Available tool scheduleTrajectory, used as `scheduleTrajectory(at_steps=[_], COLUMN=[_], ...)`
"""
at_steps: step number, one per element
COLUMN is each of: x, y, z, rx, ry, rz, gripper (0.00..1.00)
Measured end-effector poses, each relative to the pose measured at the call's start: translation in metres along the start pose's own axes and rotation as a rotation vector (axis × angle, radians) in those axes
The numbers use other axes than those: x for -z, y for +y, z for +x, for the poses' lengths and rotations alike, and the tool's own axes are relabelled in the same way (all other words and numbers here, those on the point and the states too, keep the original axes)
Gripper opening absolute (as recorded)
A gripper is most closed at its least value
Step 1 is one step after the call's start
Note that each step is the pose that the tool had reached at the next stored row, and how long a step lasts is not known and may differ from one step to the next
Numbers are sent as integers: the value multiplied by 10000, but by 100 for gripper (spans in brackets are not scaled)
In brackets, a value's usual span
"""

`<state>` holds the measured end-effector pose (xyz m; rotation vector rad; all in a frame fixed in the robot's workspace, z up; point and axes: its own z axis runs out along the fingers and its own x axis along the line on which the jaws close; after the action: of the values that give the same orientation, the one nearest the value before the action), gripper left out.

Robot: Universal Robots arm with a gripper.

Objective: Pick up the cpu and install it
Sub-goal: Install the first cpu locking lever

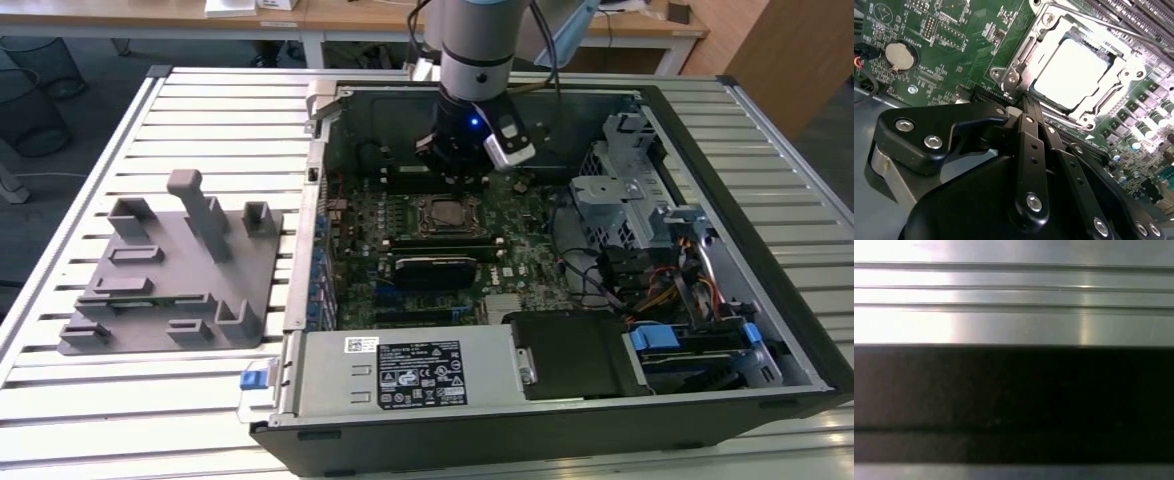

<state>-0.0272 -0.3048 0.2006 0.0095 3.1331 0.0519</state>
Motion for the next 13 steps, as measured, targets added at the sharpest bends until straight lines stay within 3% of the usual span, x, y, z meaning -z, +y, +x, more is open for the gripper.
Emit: scheduleTrajectory(at_steps=[6,11,13], x=[-35,-58,-59], y=[-4,-3,-4], z=[-4,-14,-15], rx=[1,1,0], ry=[16,31,35], rz=[162,158,76], gripper=[11,11,11])
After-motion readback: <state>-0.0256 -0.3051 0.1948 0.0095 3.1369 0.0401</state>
